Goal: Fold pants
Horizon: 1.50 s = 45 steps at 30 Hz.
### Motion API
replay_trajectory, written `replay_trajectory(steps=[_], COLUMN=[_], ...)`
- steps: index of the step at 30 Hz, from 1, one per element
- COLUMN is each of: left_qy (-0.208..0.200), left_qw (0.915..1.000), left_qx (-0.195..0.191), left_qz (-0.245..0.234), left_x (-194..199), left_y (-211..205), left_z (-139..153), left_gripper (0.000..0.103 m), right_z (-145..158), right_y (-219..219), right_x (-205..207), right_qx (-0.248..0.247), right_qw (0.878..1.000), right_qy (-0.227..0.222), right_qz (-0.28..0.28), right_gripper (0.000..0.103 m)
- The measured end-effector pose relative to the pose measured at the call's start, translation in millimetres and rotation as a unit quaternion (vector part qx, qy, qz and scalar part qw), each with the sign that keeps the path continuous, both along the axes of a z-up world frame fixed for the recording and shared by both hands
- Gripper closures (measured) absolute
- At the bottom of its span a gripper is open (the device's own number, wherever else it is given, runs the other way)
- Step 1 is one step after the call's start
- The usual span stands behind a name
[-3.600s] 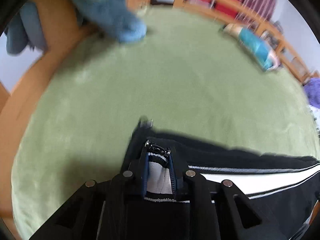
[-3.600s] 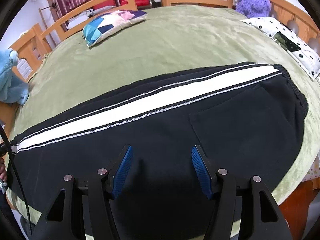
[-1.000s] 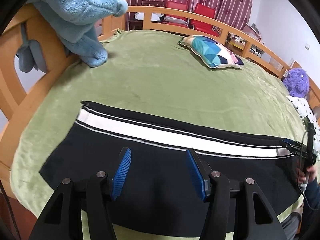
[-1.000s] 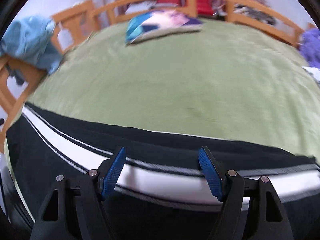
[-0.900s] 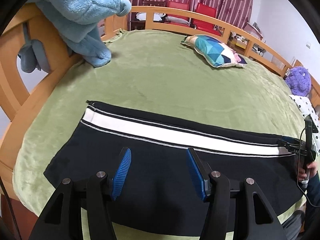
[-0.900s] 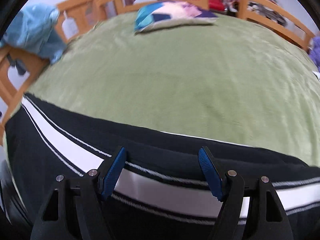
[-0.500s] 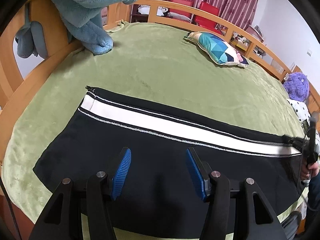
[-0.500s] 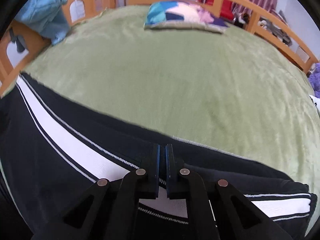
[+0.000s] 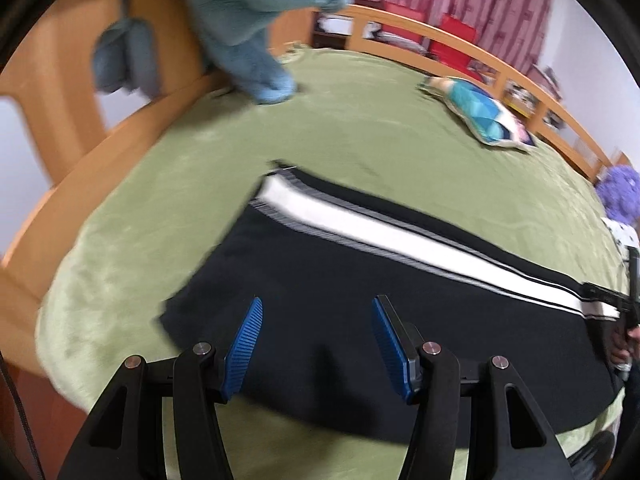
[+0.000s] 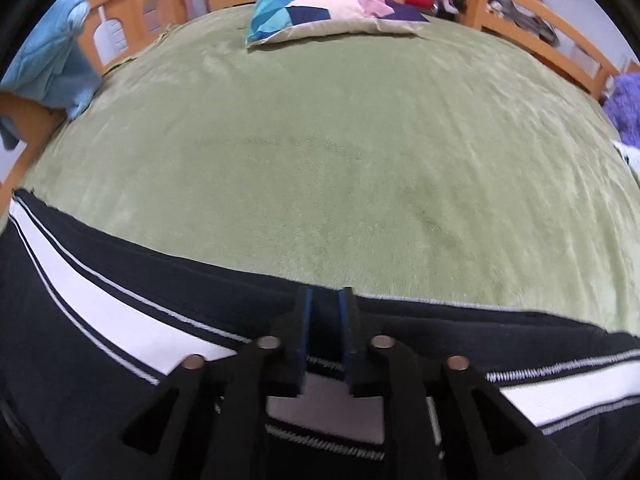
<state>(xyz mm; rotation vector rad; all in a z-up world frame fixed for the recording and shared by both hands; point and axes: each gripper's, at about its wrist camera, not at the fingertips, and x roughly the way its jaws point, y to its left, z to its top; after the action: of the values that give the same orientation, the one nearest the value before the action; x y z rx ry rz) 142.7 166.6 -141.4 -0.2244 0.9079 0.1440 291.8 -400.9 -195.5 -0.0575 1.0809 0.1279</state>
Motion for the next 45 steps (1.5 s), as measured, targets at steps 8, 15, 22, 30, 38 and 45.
replay_trajectory(steps=[8, 15, 22, 30, 38, 45], left_qy=[0.026, 0.040, 0.026, 0.019, 0.000, -0.019], left_qw=[0.9965, 0.9917, 0.9947, 0.9958, 0.9815, 0.9911], left_qx=[-0.032, -0.096, -0.084, -0.077, -0.182, -0.124], left_qz=[0.072, 0.076, 0.053, 0.046, 0.059, 0.047], left_x=[-24, -7, 10, 13, 10, 6], left_y=[59, 81, 76, 75, 97, 74], left_z=[-29, -70, -79, -83, -87, -35], left_gripper=[0.047, 0.047, 0.034, 0.032, 0.083, 0.086], right_z=[43, 63, 65, 57, 55, 58], right_y=[21, 38, 55, 67, 69, 67], right_x=[-44, -99, -146, -170, -184, -188], right_qx=[-0.008, -0.007, -0.047, 0.007, 0.039, 0.063], right_qw=[0.998, 0.992, 0.984, 0.981, 0.976, 0.978], right_qy=[-0.032, -0.044, -0.026, -0.033, -0.050, -0.061], right_qz=[-0.049, -0.116, -0.171, -0.189, -0.207, -0.190], right_gripper=[0.039, 0.029, 0.024, 0.024, 0.024, 0.024])
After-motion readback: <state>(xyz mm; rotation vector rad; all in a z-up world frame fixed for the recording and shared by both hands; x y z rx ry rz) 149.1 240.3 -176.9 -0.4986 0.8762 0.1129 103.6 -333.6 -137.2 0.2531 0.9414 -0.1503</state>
